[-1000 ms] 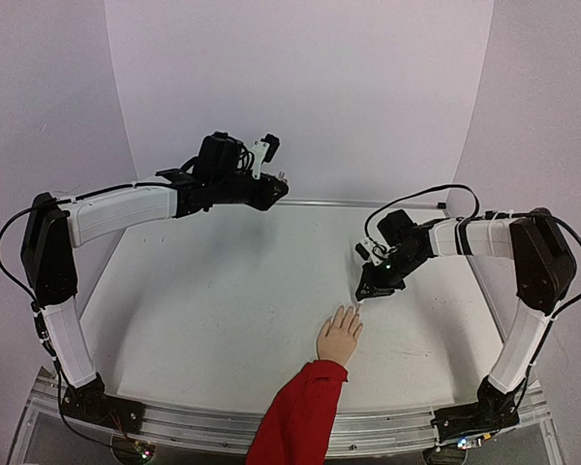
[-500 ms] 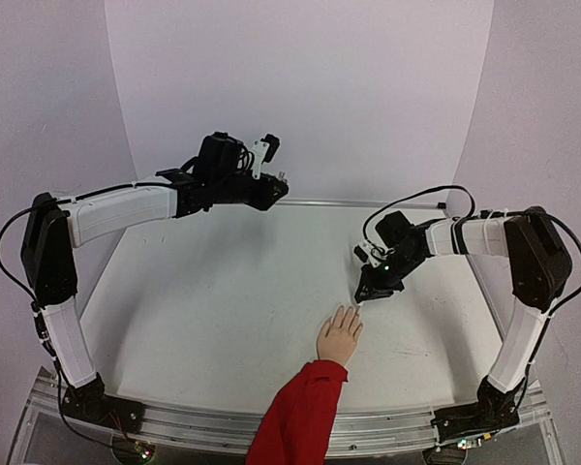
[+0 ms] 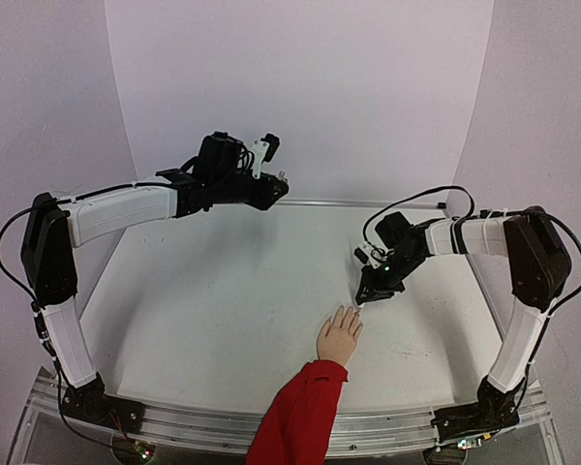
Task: Paint the nails
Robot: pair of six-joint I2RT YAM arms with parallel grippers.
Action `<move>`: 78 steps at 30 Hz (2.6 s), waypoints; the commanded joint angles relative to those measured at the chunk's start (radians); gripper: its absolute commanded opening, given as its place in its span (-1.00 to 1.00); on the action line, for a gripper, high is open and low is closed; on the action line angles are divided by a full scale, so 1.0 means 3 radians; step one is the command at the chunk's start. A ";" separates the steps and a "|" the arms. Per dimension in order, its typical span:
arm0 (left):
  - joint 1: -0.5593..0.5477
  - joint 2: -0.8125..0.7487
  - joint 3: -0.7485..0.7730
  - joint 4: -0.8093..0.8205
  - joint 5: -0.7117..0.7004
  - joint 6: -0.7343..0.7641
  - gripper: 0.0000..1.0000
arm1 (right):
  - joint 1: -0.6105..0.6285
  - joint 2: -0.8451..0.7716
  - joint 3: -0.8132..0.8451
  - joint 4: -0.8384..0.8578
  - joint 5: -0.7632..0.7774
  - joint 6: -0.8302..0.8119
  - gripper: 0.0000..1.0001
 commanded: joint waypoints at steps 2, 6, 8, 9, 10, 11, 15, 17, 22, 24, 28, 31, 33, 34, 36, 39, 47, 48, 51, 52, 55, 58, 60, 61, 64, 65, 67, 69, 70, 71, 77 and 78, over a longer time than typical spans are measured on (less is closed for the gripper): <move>0.0019 -0.0088 0.0089 0.0213 0.0011 0.0024 -1.00 | 0.0009 -0.0010 0.0093 -0.0206 -0.0072 -0.0049 -1.00; 0.0019 -0.0091 0.0089 0.0213 0.0005 0.0025 -1.00 | 0.0010 0.0014 0.0118 -0.0208 -0.0104 -0.0081 -1.00; 0.0019 -0.0090 0.0089 0.0213 0.0005 0.0029 -1.00 | 0.0010 0.0034 0.0128 -0.0213 -0.0113 -0.0086 -1.00; 0.0019 -0.0091 0.0089 0.0213 0.0005 0.0030 -1.00 | 0.0012 0.0035 0.0129 -0.0215 -0.0110 -0.0086 -1.00; 0.0019 -0.0091 0.0089 0.0213 0.0005 0.0032 -1.00 | 0.0011 0.0031 0.0129 -0.0218 -0.0107 -0.0083 -1.00; 0.0019 -0.0091 0.0089 0.0213 0.0001 0.0034 -1.00 | 0.0011 0.0032 0.0125 -0.0219 -0.0098 -0.0078 -1.00; 0.0019 -0.0086 0.0088 0.0213 0.0003 0.0035 -1.00 | 0.0009 0.0044 0.0144 -0.0248 -0.0026 -0.0048 -1.00; 0.0019 -0.0086 0.0088 0.0213 0.0001 0.0035 -1.00 | 0.0010 0.0023 0.0135 -0.0254 0.0020 -0.0029 -1.00; 0.0019 -0.0076 0.0096 0.0213 -0.0007 0.0045 -1.00 | 0.0009 0.0002 0.0128 -0.0254 0.0024 -0.0045 -1.00; 0.0021 -0.0071 0.0104 0.0214 -0.0010 0.0049 -1.00 | 0.0010 0.0006 0.0134 -0.0254 0.0033 -0.0046 -1.00; 0.0019 -0.0067 0.0109 0.0216 -0.0017 0.0055 -1.00 | 0.0006 0.0009 0.0144 -0.0236 0.0044 -0.0069 -1.00; 0.0023 -0.0058 0.0114 0.0213 -0.0025 0.0060 -1.00 | 0.0013 0.0014 0.0149 -0.0200 0.0064 -0.0071 -1.00; 0.0024 -0.0055 0.0122 0.0214 -0.0030 0.0065 -1.00 | 0.0010 0.0020 0.0154 -0.0180 0.0078 -0.0071 -1.00; 0.0024 -0.0053 0.0124 0.0213 -0.0032 0.0070 -1.00 | 0.0010 0.0022 0.0157 -0.0171 0.0084 -0.0071 -1.00; 0.0028 -0.0050 0.0124 0.0213 -0.0035 0.0072 -1.00 | 0.0007 0.0022 0.0162 -0.0157 0.0104 -0.0070 -1.00; 0.0033 -0.0041 0.0132 0.0213 -0.0036 0.0071 -1.00 | 0.0008 0.0043 0.0177 -0.0157 0.0115 -0.0069 -1.00; 0.0042 -0.0015 0.0160 0.0213 -0.0023 0.0071 -1.00 | 0.0009 0.0064 0.0205 -0.0157 0.0125 -0.0080 -1.00; 0.0043 -0.0014 0.0160 0.0213 -0.0025 0.0071 -1.00 | 0.0008 0.0068 0.0210 -0.0157 0.0125 -0.0084 -1.00; 0.0044 -0.0007 0.0170 0.0214 -0.0023 0.0071 -1.00 | 0.0009 0.0087 0.0226 -0.0162 0.0116 -0.0086 -1.00; 0.0048 -0.0004 0.0169 0.0214 -0.0020 0.0073 -1.00 | 0.0008 0.0090 0.0229 -0.0162 0.0118 -0.0086 -1.00; 0.0049 -0.0004 0.0170 0.0213 -0.0018 0.0076 -1.00 | 0.0011 0.0098 0.0236 -0.0162 0.0138 -0.0081 -1.00; 0.0054 0.0001 0.0178 0.0213 -0.0020 0.0071 -1.00 | 0.0010 0.0114 0.0250 -0.0167 0.0160 -0.0067 -1.00; 0.0055 0.0001 0.0181 0.0213 -0.0020 0.0071 -1.00 | 0.0008 0.0124 0.0259 -0.0172 0.0161 -0.0061 -1.00; 0.0055 0.0006 0.0181 0.0213 -0.0019 0.0071 -1.00 | 0.0010 0.0127 0.0264 -0.0180 0.0165 -0.0061 -1.00; 0.0054 0.0006 0.0177 0.0213 -0.0020 0.0071 -1.00 | 0.0007 0.0125 0.0267 -0.0187 0.0176 -0.0066 -1.00; 0.0055 0.0006 0.0180 0.0213 -0.0019 0.0071 -1.00 | 0.0008 0.0133 0.0267 -0.0188 0.0183 -0.0062 -1.00; 0.0059 0.0001 0.0178 0.0213 -0.0020 0.0071 -1.00 | 0.0007 0.0137 0.0272 -0.0193 0.0188 -0.0063 -1.00; 0.0060 0.0001 0.0181 0.0213 -0.0019 0.0068 -1.00 | 0.0006 0.0133 0.0272 -0.0196 0.0210 -0.0061 -1.00; 0.0060 0.0005 0.0181 0.0216 -0.0024 0.0070 -1.00 | 0.0007 0.0134 0.0274 -0.0198 0.0217 -0.0058 -1.00; 0.0060 0.0006 0.0185 0.0213 -0.0025 0.0071 -1.00 | 0.0006 0.0136 0.0281 -0.0198 0.0222 -0.0056 -1.00; 0.0060 -0.0007 0.0185 0.0218 -0.0042 0.0099 -1.00 | 0.0005 0.0046 0.0277 -0.0148 0.0304 -0.0066 -1.00; 0.0060 -0.0015 0.0181 0.0218 -0.0056 0.0101 -1.00 | 0.0002 0.0020 0.0284 -0.0134 0.0310 -0.0066 -1.00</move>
